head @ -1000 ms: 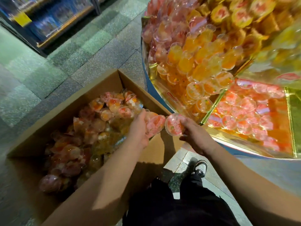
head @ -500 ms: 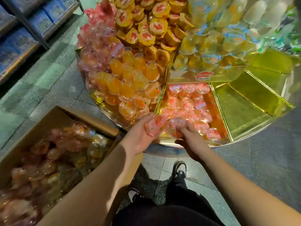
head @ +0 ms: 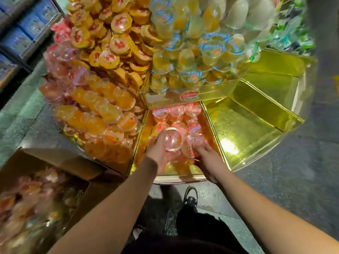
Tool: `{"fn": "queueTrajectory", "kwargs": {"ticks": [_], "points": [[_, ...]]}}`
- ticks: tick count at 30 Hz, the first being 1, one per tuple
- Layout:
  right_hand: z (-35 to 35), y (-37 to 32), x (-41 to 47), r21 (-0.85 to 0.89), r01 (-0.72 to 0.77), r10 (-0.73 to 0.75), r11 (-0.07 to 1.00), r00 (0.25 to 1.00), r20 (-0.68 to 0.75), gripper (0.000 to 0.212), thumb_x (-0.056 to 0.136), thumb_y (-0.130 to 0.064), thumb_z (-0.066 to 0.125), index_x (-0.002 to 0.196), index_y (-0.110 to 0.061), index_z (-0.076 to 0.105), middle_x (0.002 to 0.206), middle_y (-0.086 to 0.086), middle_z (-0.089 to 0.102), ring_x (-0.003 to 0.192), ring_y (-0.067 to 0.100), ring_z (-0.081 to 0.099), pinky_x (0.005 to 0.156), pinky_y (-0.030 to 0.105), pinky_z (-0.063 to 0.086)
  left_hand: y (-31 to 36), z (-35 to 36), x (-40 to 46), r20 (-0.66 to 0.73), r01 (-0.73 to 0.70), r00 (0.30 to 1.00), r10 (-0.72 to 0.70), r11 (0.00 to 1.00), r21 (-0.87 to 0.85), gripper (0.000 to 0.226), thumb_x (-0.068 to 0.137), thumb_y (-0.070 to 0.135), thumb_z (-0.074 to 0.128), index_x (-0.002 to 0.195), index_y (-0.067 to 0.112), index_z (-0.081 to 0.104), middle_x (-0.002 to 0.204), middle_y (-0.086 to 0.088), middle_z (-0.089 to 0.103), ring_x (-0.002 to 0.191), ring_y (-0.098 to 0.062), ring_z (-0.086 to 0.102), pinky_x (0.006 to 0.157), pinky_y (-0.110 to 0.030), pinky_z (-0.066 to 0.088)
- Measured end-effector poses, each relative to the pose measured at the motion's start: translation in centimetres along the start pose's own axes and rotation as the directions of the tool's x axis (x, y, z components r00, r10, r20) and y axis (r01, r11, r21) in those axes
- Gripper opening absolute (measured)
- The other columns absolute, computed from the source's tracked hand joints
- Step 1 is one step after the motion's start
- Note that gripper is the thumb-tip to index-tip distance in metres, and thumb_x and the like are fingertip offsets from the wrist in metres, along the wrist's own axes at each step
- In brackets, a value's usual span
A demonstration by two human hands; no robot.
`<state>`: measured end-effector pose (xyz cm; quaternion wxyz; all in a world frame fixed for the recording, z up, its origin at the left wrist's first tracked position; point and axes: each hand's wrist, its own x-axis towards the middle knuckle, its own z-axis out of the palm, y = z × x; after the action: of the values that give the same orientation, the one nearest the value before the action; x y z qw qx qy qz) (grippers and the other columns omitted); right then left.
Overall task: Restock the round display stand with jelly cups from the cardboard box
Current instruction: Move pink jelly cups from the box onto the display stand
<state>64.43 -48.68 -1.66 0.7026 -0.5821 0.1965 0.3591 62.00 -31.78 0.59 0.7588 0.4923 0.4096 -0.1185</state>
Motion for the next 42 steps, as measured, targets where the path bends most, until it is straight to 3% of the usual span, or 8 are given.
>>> {"fn": "queueTrajectory", "kwargs": {"ticks": [7, 10, 14, 22, 27, 31, 37, 42], "points": [[-1.4, -2.3, 5.1, 0.225, -0.120, 0.143, 0.967, 0.986, -0.090, 0.020, 0.096, -0.026, 0.062, 0.111, -0.015, 0.056, 0.066, 0.004, 0.067, 0.049, 0.014, 0.057, 0.041, 0.021, 0.043, 0.9, 3.6, 5.0, -0.069, 0.153, 0.987, -0.144, 0.978, 0.139, 0.083, 0.086, 0.079, 0.033, 0.148, 0.023, 0.036, 0.130, -0.015, 0.060, 0.092, -0.031, 0.072, 0.074, -0.039, 0.057], [-1.4, -3.2, 7.5, 0.187, -0.168, 0.190, 0.968, 0.976, -0.104, 0.033, 0.096, -0.040, 0.060, 0.112, -0.012, 0.061, 0.070, 0.006, 0.067, 0.053, 0.017, 0.057, 0.046, 0.023, 0.042, 1.0, 3.9, 8.0, -0.118, 0.191, 0.978, -0.172, 0.964, 0.182, 0.098, 0.081, 0.087, 0.022, 0.151, 0.019, 0.033, 0.142, -0.020, 0.051, 0.099, -0.034, 0.070, 0.082, -0.049, 0.056], [-1.2, -3.8, 10.1, 0.225, -0.223, 0.257, 0.948, 0.957, -0.137, 0.040, 0.102, -0.046, 0.046, 0.091, -0.010, 0.060, 0.053, 0.002, 0.057, 0.038, 0.014, 0.049, 0.037, 0.019, 0.038, 1.2, 5.3, 9.7, -0.148, 0.164, 0.980, -0.132, 0.958, 0.235, 0.089, 0.086, 0.082, 0.015, 0.147, 0.021, 0.037, 0.110, -0.016, 0.070, 0.075, -0.030, 0.071, 0.084, -0.052, 0.053], [-0.7, -3.8, 12.8, 0.126, -0.243, 0.267, 0.962, 0.935, -0.234, 0.044, 0.100, -0.051, 0.046, 0.105, -0.011, 0.063, 0.081, 0.009, 0.072, 0.072, 0.025, 0.067, 0.065, 0.033, 0.054, 0.9, 6.6, 11.7, -0.257, 0.202, 0.959, -0.122, 0.929, 0.310, 0.084, 0.090, 0.077, 0.015, 0.149, 0.020, 0.036, 0.087, -0.006, 0.057, 0.078, -0.023, 0.058, 0.074, -0.036, 0.046], [-0.8, -3.5, 12.7, 0.018, -0.242, 0.238, 0.970, 0.939, -0.248, 0.052, 0.096, -0.052, 0.051, 0.127, -0.011, 0.056, 0.090, 0.006, 0.076, 0.086, 0.023, 0.072, 0.069, 0.033, 0.055, 0.7, 6.0, 12.1, -0.216, 0.140, 0.975, -0.050, 0.895, 0.423, 0.075, 0.095, 0.070, 0.022, 0.153, 0.023, 0.028, 0.141, -0.013, 0.051, 0.076, -0.017, 0.060, 0.052, -0.026, 0.049], [-1.0, -3.7, 12.3, -0.024, -0.224, 0.210, 0.974, 0.942, -0.261, 0.048, 0.097, -0.046, 0.055, 0.122, -0.006, 0.058, 0.087, 0.005, 0.076, 0.083, 0.023, 0.072, 0.072, 0.034, 0.057, -0.2, 5.3, 12.2, -0.116, 0.051, 0.993, 0.009, 0.866, 0.498, 0.088, 0.079, 0.078, 0.042, 0.151, 0.028, 0.029, 0.144, -0.024, 0.046, 0.118, -0.044, 0.057, 0.091, -0.052, 0.053], [-0.6, -3.4, 12.6, -0.088, -0.196, 0.160, 0.977, 0.937, -0.310, 0.064, 0.083, -0.064, 0.051, 0.120, -0.013, 0.058, 0.095, 0.001, 0.076, 0.089, 0.022, 0.071, 0.087, 0.042, 0.056, -0.4, 5.1, 11.8, -0.078, -0.011, 0.995, 0.069, 0.816, 0.579, 0.075, 0.098, 0.061, 0.038, 0.156, 0.019, 0.015, 0.145, -0.012, 0.047, 0.105, -0.023, 0.065, 0.060, -0.022, 0.045], [-2.3, -1.0, 15.7, -0.137, -0.185, 0.124, 0.973, 0.921, -0.368, 0.083, 0.067, -0.077, 0.045, 0.120, -0.015, 0.063, 0.096, 0.000, 0.075, 0.091, 0.026, 0.070, 0.089, 0.049, 0.055, 0.1, 5.0, 11.9, -0.082, 0.017, 0.996, 0.039, 0.802, 0.597, 0.078, 0.096, 0.064, 0.036, 0.156, 0.020, 0.013, 0.148, -0.014, 0.046, 0.106, -0.023, 0.065, 0.082, -0.034, 0.054]]}}
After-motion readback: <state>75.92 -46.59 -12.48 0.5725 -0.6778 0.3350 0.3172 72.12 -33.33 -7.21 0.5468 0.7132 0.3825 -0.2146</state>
